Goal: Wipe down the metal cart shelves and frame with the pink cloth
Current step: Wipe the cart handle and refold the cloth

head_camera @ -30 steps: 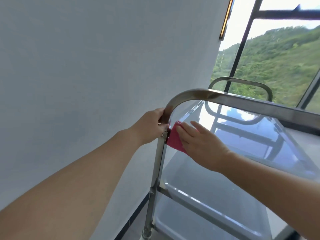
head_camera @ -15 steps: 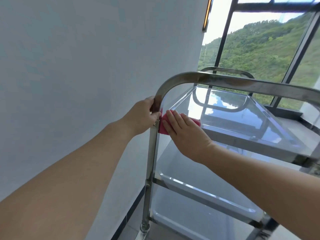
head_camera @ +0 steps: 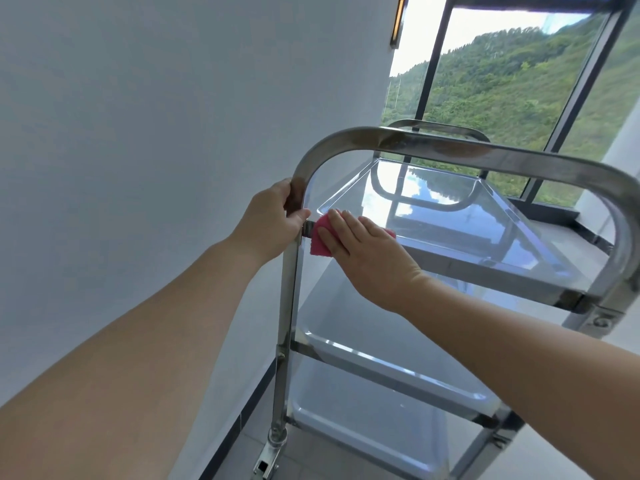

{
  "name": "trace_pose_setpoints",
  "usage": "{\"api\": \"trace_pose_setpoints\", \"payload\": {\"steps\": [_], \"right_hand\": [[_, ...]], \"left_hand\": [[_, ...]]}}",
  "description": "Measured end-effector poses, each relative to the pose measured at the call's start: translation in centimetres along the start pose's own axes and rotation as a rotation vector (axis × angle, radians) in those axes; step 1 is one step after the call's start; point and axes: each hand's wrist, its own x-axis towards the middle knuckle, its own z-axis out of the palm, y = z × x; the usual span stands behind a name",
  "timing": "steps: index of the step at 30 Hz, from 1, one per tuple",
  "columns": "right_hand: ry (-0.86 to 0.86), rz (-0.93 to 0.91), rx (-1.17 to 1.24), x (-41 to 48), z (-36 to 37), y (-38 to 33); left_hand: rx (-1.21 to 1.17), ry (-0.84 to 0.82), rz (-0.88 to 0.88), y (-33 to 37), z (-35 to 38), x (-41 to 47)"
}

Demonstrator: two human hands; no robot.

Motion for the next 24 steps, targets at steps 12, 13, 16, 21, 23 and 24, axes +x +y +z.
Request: {"api": "trace_pose_setpoints", "payload": {"steps": [12, 13, 16, 21, 23, 24], "right_hand": [[0.043, 0.028, 0.039, -4.7, 1.5, 2.2], [0.044, 0.032, 0.033, -5.2, 1.5, 2.4], [0.044, 0.044, 0.009, -6.9, 1.8, 3.1], [0.065, 0.065, -0.014, -9.6, 2.4, 4.1], [0.071, 0.079, -0.006, -10.6, 2.6, 4.4], [0.071, 0.088, -0.007, -11.2, 2.6, 4.6]], "left_hand": [[-0.004, 0.01, -0.004, 0.2, 0.2, -0.4], [-0.005, 0.01, 0.001, 0.2, 0.1, -0.4], [0.007, 0.011, 0.002, 0.3, 0.1, -0.4], [0.021, 0.008, 0.001, 0.2, 0.2, -0.5], [0.015, 0.007, 0.005, 0.1, 0.1, -0.5], [0.011, 0.008, 0.007, 0.0, 0.2, -0.5]]}}
